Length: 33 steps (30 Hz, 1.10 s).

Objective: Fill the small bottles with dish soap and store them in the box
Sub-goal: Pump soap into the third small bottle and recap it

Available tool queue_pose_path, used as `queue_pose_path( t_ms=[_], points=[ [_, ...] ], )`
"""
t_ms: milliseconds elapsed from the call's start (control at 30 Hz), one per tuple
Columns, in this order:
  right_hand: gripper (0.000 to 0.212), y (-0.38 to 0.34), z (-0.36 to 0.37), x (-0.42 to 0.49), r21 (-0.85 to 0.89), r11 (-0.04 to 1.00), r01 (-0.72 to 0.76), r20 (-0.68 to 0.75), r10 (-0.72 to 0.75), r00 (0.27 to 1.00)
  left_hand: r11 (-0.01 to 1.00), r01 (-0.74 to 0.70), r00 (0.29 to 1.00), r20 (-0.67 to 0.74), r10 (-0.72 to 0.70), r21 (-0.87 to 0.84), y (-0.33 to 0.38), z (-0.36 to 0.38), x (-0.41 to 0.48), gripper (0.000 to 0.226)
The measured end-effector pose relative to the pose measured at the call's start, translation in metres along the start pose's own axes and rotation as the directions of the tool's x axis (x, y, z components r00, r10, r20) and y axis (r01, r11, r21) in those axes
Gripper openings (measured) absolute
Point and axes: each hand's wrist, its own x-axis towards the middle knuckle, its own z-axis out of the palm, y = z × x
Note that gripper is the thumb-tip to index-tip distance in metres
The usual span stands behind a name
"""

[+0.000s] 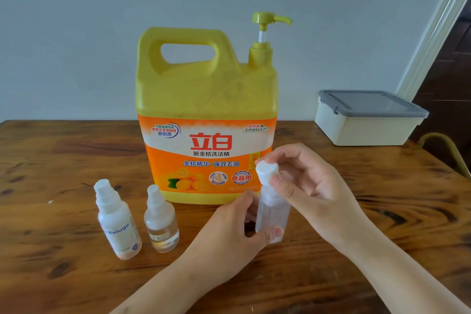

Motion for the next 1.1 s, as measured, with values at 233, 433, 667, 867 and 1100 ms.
queue_pose_path(
  t_ms=[233, 433, 667, 867, 1100],
  points=[
    [0.031, -0.004, -0.017, 0.001, -0.097, 0.994, -0.041, 0.106, 0.051, 0.993, 0.999, 0.047, 0.999, 0.009, -0.046, -0.009, 0.001, -0.002, 0.000, 0.032],
    [0.031, -0.007, -0.025, 0.001, -0.144, 0.985, -0.097, 0.161, 0.120, 0.980, 0.998, 0.059, 0.998, 0.009, -0.059, -0.016, 0.001, -0.001, 0.000, 0.033],
    [0.027, -0.008, -0.017, 0.000, -0.488, 0.873, 0.021, 0.045, 0.001, 0.999, 0.999, 0.053, 0.999, 0.004, -0.053, -0.003, 0.002, -0.001, -0.001, 0.035],
    [0.054, -0.007, -0.012, 0.000, -0.480, 0.873, -0.081, -0.017, 0.083, 0.996, 0.999, 0.050, 0.999, 0.001, -0.050, -0.005, 0.004, 0.000, 0.000, 0.034],
    [0.028, -0.023, -0.020, -0.006, -0.439, 0.897, 0.051, -0.193, -0.149, 0.970, 0.996, 0.086, 0.996, -0.001, -0.086, -0.002, 0.003, -0.001, 0.000, 0.037]
  ],
)
